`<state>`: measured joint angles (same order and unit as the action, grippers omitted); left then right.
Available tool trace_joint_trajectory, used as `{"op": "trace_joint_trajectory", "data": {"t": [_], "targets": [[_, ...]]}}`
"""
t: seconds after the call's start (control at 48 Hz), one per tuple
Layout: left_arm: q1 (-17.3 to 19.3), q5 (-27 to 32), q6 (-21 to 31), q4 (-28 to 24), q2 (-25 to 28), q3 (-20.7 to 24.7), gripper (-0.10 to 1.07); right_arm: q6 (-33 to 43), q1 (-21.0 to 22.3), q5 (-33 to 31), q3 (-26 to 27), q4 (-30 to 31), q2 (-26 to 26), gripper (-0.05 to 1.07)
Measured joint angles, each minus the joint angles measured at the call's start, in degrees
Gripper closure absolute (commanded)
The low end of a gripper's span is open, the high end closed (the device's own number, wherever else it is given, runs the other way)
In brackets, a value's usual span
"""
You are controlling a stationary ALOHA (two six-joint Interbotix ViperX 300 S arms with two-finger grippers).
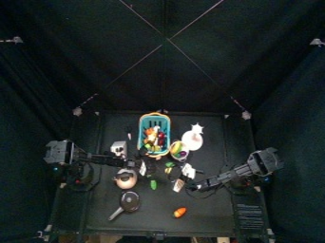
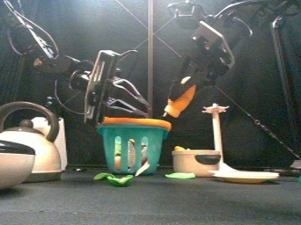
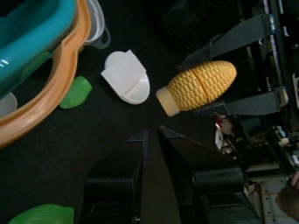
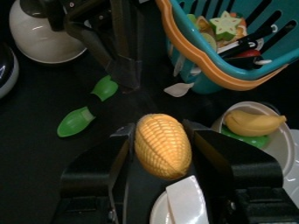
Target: Place corn onto table for cut
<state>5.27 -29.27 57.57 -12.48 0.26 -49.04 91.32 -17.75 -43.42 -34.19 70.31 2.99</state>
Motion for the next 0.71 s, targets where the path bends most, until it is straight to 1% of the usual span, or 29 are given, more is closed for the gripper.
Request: {"op": "trace_joint_trajectory", "data": {"t": [0.146, 0.271, 0.375, 0.458, 0.562, 0.708], "targets": [[-0.09, 0.00, -0.09, -0.35, 0.00, 0.00, 0.28, 0.00, 0.09, 0.00, -0.09, 0.09, 0.26, 0.45], [-0.09, 0.00, -0.18, -3.08, 0.00, 0.00, 0.22, 0.00, -0.53, 0.00, -0.35, 0.00, 0.62, 0.45], [-0.09, 0.00, -0.09, -7.38, 0.00, 0.00, 0.18, 0.09, -1.41, 0.53, -1.05, -0.26, 1.05, 0.45], [-0.18, 0.00, -0.09, -10.72, 0.00, 0.00, 0.16, 0.09, -1.93, 2.46, -1.76, -1.41, 1.49, 0.45], [-0.26, -0.09, -0.18, -14.68, 0.00, 0.00, 0.13, 0.18, -2.02, 6.42, -2.90, -3.69, 2.20, 0.45], [-0.26, -0.26, -0.18, -22.85, -0.09, 0.00, 0.11, 0.18, -1.41, 14.06, -3.69, -6.77, 2.46, 0.45]]}}
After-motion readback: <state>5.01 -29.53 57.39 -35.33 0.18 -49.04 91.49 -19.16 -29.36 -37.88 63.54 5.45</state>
